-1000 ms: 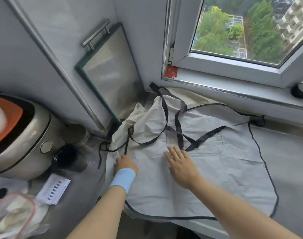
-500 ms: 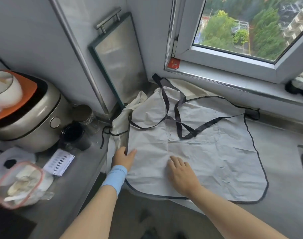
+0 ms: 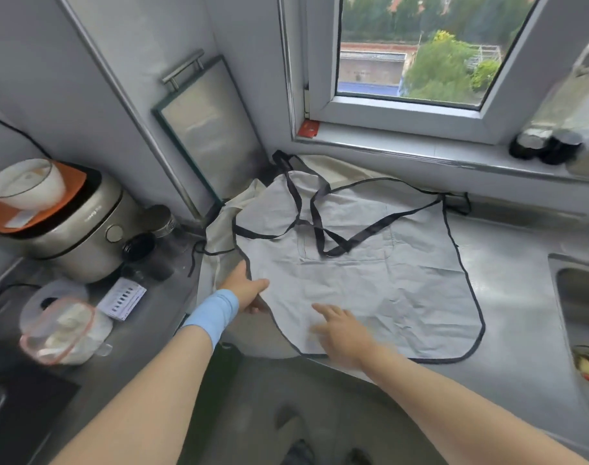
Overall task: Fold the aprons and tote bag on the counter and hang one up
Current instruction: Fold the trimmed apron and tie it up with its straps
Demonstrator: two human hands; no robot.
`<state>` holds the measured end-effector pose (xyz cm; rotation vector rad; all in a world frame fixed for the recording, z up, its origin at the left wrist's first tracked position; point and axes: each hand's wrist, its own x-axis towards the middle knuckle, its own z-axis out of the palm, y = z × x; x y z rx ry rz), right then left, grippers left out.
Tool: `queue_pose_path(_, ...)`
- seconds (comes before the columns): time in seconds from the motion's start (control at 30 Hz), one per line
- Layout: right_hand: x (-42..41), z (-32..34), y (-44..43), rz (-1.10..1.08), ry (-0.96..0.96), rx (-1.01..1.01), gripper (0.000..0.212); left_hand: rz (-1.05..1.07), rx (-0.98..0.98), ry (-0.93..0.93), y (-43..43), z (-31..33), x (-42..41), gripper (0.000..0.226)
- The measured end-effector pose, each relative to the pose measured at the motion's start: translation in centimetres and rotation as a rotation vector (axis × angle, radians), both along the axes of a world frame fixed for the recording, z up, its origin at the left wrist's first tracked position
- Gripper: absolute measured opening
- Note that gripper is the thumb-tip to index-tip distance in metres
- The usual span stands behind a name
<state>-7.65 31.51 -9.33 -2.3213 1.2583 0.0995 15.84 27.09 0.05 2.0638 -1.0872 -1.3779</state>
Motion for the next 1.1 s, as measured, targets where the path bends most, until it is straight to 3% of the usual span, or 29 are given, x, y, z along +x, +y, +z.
queue_pose_path(0.07,-1.5,2.7,-1.1,-0.337,-0.28,0.097,0.029,-0.101,-0.085,-0.051,-0.4,1.4,-3.4,0.06)
queue_pose_path(0.13,-2.5,5.8,-2.8,-0.635,-0.588,0.326,0.029,-0.235,-0.131,-0.093,-0.5,2.3,-6.8,0.064)
queue_pose_path(0.23,-4.9,9.0,-4.7,-0.839,-0.806,0.554,0.048,-0.506,-0.115,-0.182,0.2,2.7,-12.6,0.067)
queue_pose_path(0.3,-6.5,9.4,-5.1,-0.881,-0.72,0.492,0.039,-0.697,-0.063,-0.246,0.9,2.4,-15.7,0.068)
queue_pose_path(0.37,-7.8,8.4,-5.0,-0.882,-0.471,0.309,0.023,-0.845,0.034,-0.257,1.5,1.6,-17.6,0.07)
queue_pose_path(0.47,-9.7,6.4,-4.6,-0.933,-0.107,0.144,0.016,-0.901,0.194,-0.225,1.7,0.2,-18.7,0.066)
queue_pose_path(0.53,-10.8,5.0,-4.4,-0.93,0.035,0.12,0.013,-0.87,0.155,-0.261,1.0,-0.6,-18.1,0.054)
queue_pose_path(0.6,-11.3,3.6,-4.3,-0.861,0.215,0.091,0.024,-0.828,0.082,-0.343,-0.1,-1.1,-17.0,0.047)
queue_pose_path(0.67,-11.5,2.2,-4.4,-0.775,0.361,-0.062,0.048,-0.809,0.03,-0.467,-1.5,-1.5,-15.7,0.043)
queue_pose_path(0.77,-11.3,0.8,-5.8,-0.454,0.245,-0.438,0.085,-0.731,-0.003,-0.545,-4.1,-2.2,-14.6,0.039)
queue_pose_path(0.83,-11.1,0.2,-7.3,-0.135,0.225,-0.526,0.09,-0.693,-0.016,-0.55,-5.8,-2.3,-14.3,0.038)
queue_pose_path(0.9,-10.9,-0.4,-8.5,0.018,0.313,-0.388,0.078,-0.67,-0.04,-0.552,-7.6,-2.4,-14.0,0.038)
queue_pose_path(1.0,-10.3,0.1,-11.0,-0.09,0.436,-0.008,0.049,-0.618,-0.081,-0.55,-10.5,-2.3,-12.8,0.037)
queue_pose_path(1.03,-9.9,0.6,-12.0,-0.119,0.431,-0.015,0.037,-0.595,-0.093,-0.563,-11.5,-2.2,-12.3,0.035)
queue_pose_path(1.1,-8.8,1.7,-14.5,-0.161,0.313,-0.255,0.021,-0.526,-0.107,-0.59,-13.4,-1.8,-11.0,0.029)
